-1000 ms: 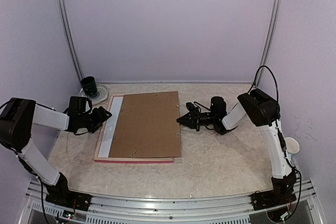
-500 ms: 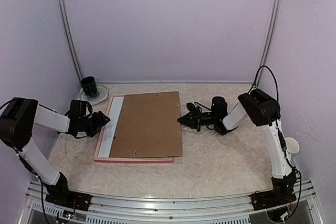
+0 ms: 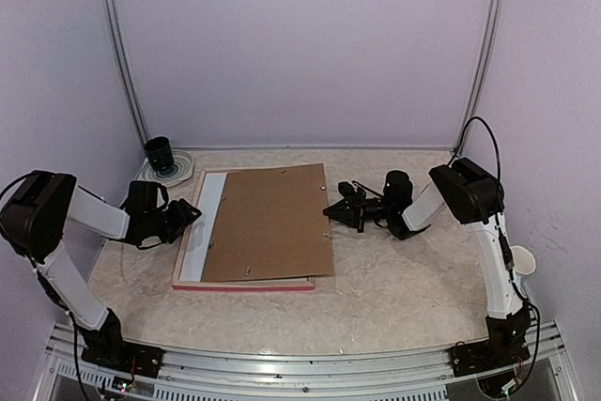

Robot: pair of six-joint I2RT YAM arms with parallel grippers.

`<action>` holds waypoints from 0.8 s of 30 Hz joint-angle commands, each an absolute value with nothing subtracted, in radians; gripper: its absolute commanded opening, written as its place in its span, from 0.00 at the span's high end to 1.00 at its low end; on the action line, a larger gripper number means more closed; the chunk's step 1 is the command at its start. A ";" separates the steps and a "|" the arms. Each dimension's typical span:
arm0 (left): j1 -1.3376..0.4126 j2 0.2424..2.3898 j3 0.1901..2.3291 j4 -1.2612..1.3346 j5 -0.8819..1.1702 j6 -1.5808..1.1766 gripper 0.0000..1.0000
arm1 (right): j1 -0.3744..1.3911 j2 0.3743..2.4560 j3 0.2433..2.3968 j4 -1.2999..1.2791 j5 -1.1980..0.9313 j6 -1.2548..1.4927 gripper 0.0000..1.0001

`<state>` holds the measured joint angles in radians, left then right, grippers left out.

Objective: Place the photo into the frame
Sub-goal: Place the backboard on the frame body.

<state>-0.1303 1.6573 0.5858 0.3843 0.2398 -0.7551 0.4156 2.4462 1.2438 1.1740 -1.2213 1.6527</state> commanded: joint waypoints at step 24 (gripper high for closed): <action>-0.250 1.786 0.633 0.333 0.247 -0.765 0.34 | 0.365 2.369 1.575 0.031 -1.088 0.756 0.96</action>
